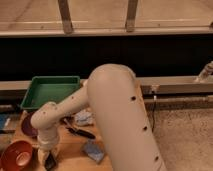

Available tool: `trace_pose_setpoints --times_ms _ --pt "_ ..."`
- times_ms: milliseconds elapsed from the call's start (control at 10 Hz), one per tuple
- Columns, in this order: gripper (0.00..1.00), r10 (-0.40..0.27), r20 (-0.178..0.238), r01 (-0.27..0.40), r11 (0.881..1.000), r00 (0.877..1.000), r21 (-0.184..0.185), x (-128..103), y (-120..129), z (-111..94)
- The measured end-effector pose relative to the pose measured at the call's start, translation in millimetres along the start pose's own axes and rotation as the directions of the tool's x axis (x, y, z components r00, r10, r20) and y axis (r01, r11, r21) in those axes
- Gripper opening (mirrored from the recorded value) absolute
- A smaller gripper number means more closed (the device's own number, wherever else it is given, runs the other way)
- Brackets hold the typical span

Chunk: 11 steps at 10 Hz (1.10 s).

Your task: Place eraser in purple bowl

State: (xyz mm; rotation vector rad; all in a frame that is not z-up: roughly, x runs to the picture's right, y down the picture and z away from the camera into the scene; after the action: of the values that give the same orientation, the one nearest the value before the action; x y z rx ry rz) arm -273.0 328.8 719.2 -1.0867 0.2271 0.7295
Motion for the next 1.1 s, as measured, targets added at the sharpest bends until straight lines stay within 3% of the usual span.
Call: trace_pose_setpoints --times_ms 200,500,800,1100 --pt "0.00 0.006 0.101 -0.003 1.000 0.995 -0.027 4.9 -18.7 -25.1" --pt "0.00 0.033 0.256 -0.016 0.998 0.966 -0.067 15.8 -48.1 -62.1" --pt "0.00 0.033 0.347 -0.006 0.997 0.937 -0.080 19.1 -61.8 -85.4" --pt "0.00 -0.012 0.417 0.060 0.993 0.909 -0.101 -1.1 -69.9 -97.7"
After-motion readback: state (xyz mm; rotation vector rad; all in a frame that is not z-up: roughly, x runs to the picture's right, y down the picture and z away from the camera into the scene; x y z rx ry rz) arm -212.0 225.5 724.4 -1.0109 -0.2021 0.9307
